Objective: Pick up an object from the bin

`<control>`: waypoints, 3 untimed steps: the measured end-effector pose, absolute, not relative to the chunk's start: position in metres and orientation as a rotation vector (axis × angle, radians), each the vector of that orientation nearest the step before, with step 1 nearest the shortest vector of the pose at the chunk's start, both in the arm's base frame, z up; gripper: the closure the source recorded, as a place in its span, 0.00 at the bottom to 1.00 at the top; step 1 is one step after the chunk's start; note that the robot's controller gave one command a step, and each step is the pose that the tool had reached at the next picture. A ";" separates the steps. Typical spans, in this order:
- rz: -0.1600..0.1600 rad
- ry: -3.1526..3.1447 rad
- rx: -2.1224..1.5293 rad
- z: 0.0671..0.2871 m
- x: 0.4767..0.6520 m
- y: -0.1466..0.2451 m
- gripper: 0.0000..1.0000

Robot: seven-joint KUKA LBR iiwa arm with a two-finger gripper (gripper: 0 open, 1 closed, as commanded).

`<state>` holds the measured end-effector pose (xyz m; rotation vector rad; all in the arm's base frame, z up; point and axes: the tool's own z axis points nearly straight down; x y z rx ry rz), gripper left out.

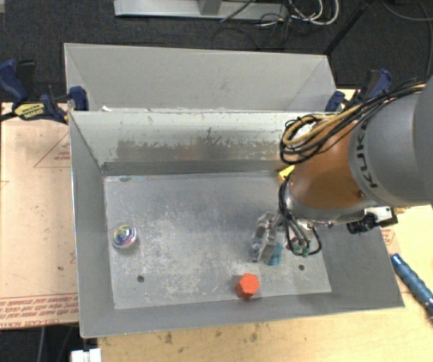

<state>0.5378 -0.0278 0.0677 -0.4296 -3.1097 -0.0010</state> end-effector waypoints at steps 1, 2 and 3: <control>0.000 -3.113 -0.427 0.070 0.538 -0.028 1.00; -0.002 -3.118 -0.426 0.104 0.540 -0.027 1.00; -0.003 -3.117 -0.423 0.126 0.541 -0.027 1.00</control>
Offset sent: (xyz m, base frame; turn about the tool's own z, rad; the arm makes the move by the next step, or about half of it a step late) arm 0.0001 0.0000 0.0023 0.0000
